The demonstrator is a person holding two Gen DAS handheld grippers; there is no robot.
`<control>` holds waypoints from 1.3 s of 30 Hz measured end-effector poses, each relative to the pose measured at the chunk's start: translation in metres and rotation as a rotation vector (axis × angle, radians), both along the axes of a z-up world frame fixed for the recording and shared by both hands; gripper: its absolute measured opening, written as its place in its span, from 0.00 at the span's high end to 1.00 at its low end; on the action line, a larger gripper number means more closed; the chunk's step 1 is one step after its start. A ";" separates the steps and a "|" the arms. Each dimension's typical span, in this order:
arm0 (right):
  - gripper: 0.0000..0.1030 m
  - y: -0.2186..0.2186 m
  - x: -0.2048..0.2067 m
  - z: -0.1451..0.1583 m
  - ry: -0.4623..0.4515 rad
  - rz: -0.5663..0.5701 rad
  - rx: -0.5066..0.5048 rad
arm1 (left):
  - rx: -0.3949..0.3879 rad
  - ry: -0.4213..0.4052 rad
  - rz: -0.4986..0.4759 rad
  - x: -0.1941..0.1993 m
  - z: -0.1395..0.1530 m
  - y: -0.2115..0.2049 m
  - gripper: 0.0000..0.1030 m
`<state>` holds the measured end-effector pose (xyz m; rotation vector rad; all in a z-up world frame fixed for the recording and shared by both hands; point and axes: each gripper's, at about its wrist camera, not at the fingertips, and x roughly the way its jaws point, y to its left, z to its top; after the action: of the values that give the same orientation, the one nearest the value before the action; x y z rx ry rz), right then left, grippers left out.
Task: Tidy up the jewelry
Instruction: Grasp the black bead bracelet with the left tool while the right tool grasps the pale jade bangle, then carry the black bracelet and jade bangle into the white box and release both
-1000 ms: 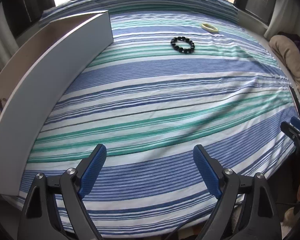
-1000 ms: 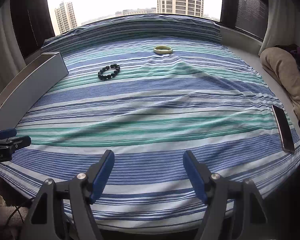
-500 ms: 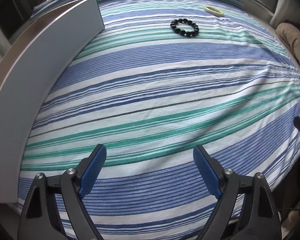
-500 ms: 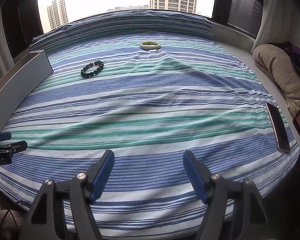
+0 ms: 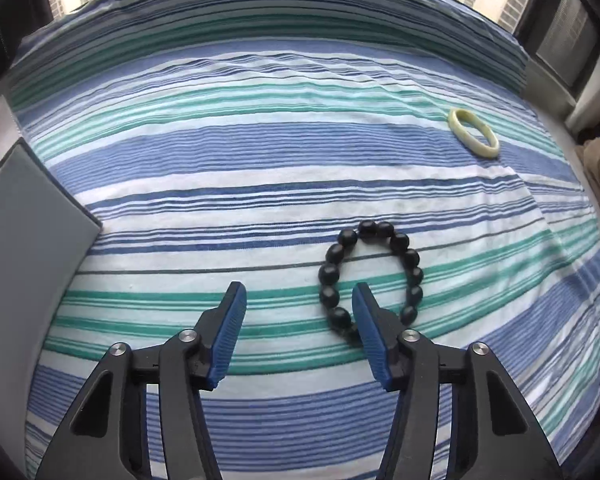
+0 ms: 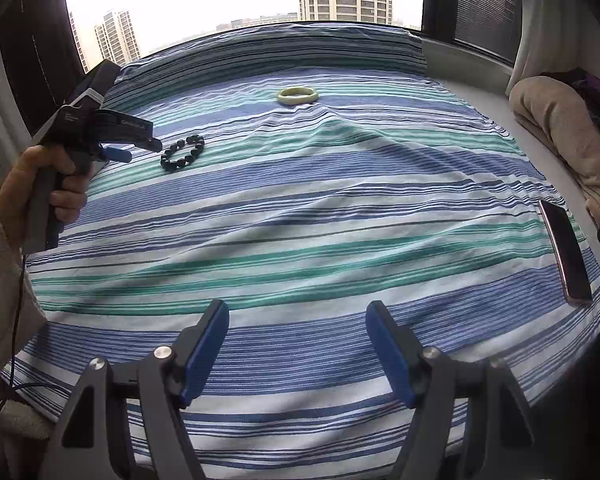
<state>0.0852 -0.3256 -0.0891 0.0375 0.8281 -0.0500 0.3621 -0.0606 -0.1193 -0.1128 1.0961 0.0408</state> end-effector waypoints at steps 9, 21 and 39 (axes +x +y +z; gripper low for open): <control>0.30 -0.041 0.083 0.058 -0.055 0.152 0.065 | 0.229 -0.094 -0.124 -0.014 -0.018 -0.048 0.90; 0.61 -0.020 0.410 0.033 0.147 0.290 0.014 | -0.109 0.006 -0.029 -0.040 -0.012 0.010 0.91; 0.90 0.022 0.341 0.047 0.087 0.315 0.052 | -0.201 -0.099 -0.041 -0.100 0.037 0.045 0.91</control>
<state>0.4263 -0.3040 -0.0425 -0.0467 0.9142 0.2681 0.2621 -0.0154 -0.0823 -0.2705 1.0018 -0.1107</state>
